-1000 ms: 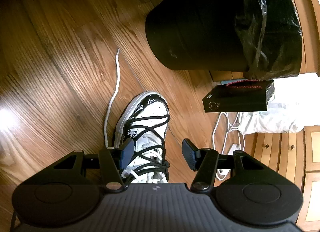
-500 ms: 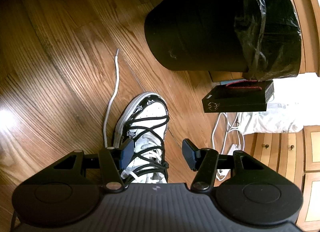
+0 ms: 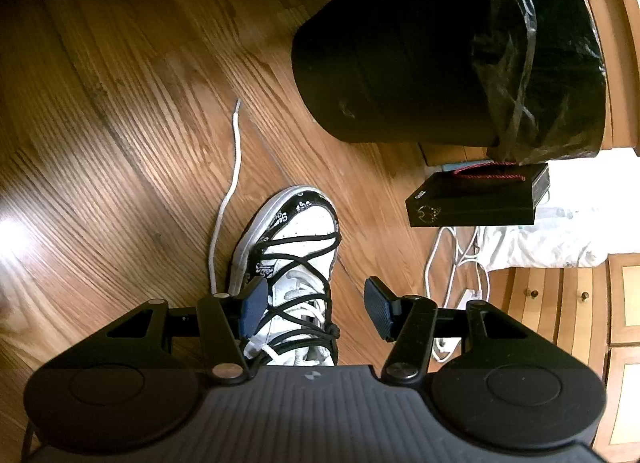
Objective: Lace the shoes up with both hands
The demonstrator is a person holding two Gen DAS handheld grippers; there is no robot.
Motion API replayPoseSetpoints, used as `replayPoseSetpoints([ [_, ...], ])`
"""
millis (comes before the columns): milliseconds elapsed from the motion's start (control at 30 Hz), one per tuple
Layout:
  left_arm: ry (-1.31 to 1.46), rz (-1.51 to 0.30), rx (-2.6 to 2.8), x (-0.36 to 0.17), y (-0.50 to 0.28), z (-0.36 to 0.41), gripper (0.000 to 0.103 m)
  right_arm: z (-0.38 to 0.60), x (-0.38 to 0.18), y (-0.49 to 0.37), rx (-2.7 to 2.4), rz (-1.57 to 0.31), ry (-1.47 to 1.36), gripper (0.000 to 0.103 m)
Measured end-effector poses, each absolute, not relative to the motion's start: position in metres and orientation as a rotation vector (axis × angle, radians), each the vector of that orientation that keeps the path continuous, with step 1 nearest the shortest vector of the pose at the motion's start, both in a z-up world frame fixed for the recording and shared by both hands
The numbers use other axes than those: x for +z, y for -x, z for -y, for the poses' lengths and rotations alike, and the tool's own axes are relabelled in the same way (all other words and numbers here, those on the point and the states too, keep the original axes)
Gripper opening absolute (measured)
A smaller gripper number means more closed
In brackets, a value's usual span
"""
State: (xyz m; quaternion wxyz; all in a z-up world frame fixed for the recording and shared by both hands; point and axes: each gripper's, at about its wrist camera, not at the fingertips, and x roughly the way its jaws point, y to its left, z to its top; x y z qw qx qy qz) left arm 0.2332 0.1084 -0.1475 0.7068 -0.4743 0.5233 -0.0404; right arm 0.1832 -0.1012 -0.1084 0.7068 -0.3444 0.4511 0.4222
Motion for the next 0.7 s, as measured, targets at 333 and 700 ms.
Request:
replayPoseSetpoints([
  [333,1.057,-1.161,-0.098,-0.147,-0.234,-0.107,0.057,0.097,-0.1,-0.18,0.939,-1.013,0.85,0.02],
  [700,1.061,-1.158,-0.099,-0.147,-0.234,-0.108,0.057,0.09,-0.114,-0.177,0.905,-1.039,0.954,0.027],
])
